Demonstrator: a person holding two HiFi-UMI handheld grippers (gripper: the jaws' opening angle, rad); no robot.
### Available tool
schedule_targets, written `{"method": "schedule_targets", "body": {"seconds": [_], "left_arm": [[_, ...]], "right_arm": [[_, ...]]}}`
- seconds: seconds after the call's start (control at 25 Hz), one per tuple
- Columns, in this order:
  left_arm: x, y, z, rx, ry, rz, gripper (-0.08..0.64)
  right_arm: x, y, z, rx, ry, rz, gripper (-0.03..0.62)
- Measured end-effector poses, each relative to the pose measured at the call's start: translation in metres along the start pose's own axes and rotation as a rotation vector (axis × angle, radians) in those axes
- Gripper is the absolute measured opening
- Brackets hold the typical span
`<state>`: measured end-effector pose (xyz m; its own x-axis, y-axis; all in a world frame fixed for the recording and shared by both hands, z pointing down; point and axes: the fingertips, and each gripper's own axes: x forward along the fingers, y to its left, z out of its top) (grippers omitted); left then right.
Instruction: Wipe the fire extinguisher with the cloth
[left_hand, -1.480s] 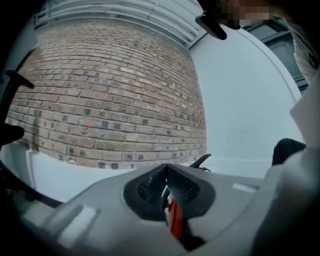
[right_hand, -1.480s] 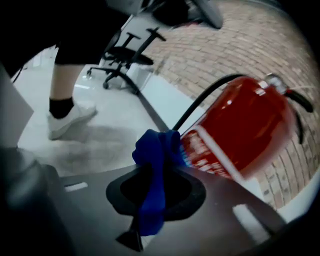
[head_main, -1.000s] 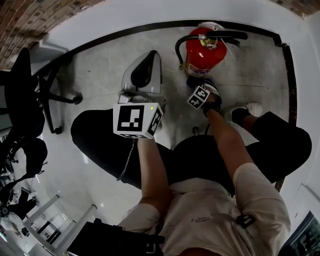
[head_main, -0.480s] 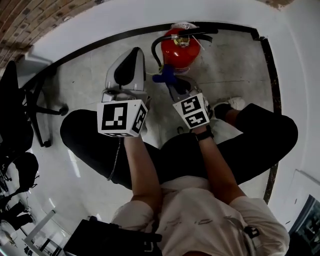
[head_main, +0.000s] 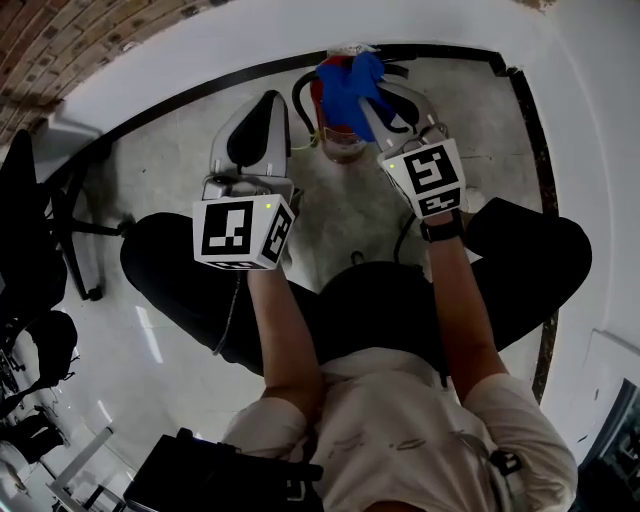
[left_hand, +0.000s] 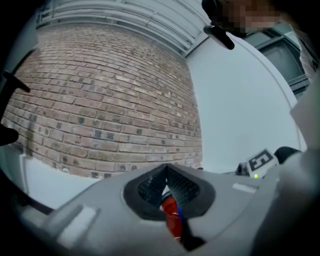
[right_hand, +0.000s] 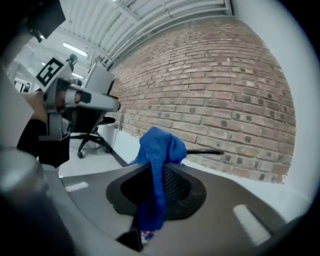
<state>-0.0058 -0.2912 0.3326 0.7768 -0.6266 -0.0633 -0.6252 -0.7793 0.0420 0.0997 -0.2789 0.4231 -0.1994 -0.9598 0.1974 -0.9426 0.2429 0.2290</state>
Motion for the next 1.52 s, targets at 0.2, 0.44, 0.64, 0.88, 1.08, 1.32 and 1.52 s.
{"method": "schedule_targets", "body": {"seconds": [0.2, 0.44, 0.64, 0.88, 1.08, 1.32, 1.52], "left_arm": [[0.001, 0.007, -0.006, 0.0, 0.016, 0.004, 0.0], [0.006, 0.005, -0.009, -0.004, 0.019, 0.004, 0.0], [0.006, 0.005, -0.011, -0.007, 0.025, -0.003, 0.0], [0.01, -0.001, -0.013, 0.017, 0.017, -0.01, 0.0], [-0.001, -0.001, -0.017, 0.013, 0.021, 0.023, 0.0], [-0.012, 0.003, -0.017, 0.01, 0.019, 0.051, 0.0], [-0.019, 0.001, -0.009, 0.029, 0.017, 0.039, 0.0]], "right_arm": [[-0.004, 0.027, -0.027, -0.198, 0.034, 0.022, 0.055], [-0.009, 0.038, -0.036, -0.357, 0.03, 0.043, 0.057], [0.001, 0.065, -0.09, -0.467, 0.197, 0.13, 0.057], [0.032, 0.103, -0.226, -0.493, 0.466, 0.292, 0.057], [0.05, 0.134, -0.316, -0.669, 0.606, 0.407, 0.055], [0.06, 0.131, -0.384, -0.643, 0.796, 0.352, 0.055], [0.054, 0.122, -0.411, -0.448, 0.954, 0.397, 0.057]]}}
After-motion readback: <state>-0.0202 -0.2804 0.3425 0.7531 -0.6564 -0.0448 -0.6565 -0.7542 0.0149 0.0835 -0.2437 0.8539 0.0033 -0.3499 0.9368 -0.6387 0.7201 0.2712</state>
